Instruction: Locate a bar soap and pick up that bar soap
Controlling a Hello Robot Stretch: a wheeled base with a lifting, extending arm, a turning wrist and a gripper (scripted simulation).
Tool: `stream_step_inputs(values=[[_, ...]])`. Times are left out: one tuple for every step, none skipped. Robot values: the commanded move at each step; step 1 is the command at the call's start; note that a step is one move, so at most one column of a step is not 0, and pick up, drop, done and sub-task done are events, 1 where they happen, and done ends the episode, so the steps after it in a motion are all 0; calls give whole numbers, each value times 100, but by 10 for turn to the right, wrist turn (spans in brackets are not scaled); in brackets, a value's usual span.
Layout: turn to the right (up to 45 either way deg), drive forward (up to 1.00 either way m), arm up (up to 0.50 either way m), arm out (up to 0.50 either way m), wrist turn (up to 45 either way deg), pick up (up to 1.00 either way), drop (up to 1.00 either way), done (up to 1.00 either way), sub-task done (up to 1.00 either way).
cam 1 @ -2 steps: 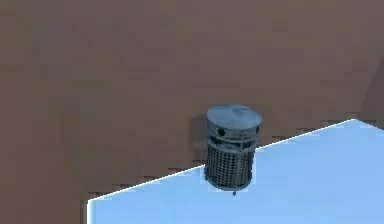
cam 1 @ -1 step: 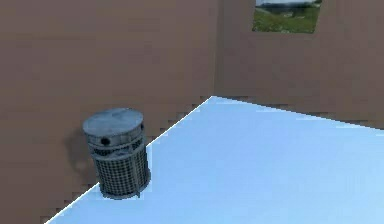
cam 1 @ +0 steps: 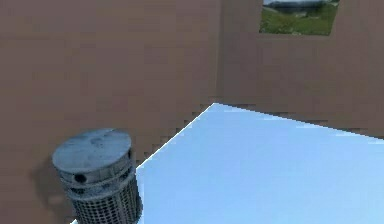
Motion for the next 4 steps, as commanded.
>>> stream_step_inputs(values=[[450,0,0,0,0,0,0,0,0],[120,0,0,0,0,0,0,0,0],[450,0,0,0,0,0,0,0,0],[450,0,0,0,0,0,0,0,0]])
